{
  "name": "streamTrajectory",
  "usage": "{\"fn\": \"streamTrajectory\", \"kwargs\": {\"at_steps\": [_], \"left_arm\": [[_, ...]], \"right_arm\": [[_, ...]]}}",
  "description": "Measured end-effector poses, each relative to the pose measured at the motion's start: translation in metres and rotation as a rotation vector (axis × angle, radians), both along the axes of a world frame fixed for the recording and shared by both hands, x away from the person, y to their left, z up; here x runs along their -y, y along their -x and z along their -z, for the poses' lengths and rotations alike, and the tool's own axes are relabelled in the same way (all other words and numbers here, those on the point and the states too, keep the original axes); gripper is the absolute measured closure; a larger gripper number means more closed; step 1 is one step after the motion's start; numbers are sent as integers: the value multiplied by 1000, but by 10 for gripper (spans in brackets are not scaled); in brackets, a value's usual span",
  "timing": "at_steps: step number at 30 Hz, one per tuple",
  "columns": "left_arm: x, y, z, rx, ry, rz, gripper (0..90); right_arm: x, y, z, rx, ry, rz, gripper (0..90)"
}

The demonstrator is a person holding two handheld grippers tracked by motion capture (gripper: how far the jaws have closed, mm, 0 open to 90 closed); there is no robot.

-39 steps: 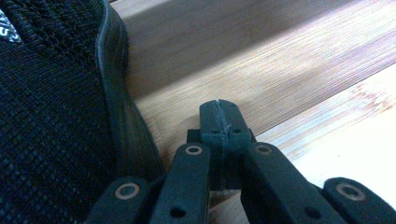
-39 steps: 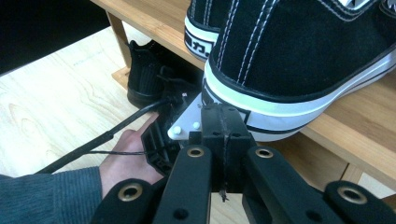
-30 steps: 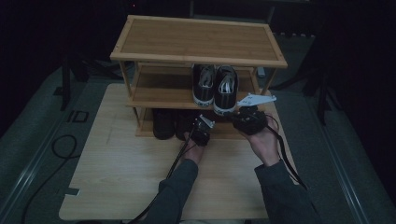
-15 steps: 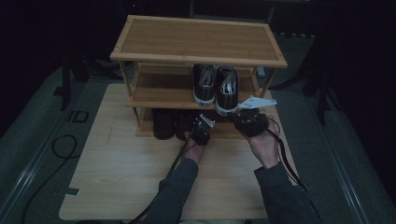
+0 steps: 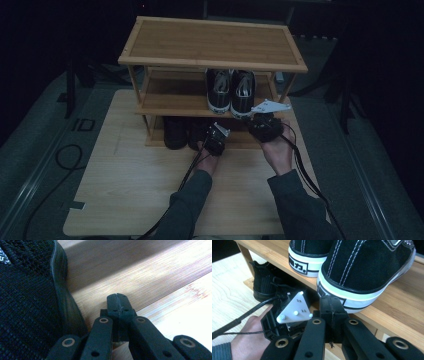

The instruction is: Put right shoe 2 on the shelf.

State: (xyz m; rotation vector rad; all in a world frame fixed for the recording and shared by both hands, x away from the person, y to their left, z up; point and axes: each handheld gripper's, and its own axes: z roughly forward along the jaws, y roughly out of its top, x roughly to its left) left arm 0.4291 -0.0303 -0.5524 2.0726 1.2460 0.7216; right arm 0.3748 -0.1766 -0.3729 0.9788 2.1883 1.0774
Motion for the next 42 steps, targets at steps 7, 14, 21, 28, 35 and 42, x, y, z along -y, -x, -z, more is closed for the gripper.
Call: {"fn": "streamTrajectory", "kwargs": {"at_steps": [7, 14, 21, 28, 35, 42], "left_arm": [[2, 4, 0, 6, 12, -5, 900], [1, 4, 0, 15, 8, -4, 900], [1, 5, 0, 13, 9, 0, 900], [2, 5, 0, 13, 21, -2, 900], [1, 4, 0, 14, 13, 4, 900], [-1, 3, -1, 15, -1, 31, 900]], "right_arm": [[-2, -6, 1, 3, 12, 6, 900], [-4, -10, 3, 7, 25, 7, 900], [-4, -16, 6, 9, 19, 28, 900], [-8, -20, 10, -7, 25, -9, 900], [-7, -15, 10, -5, 7, -7, 900], [5, -6, 8, -8, 11, -16, 885]]}}
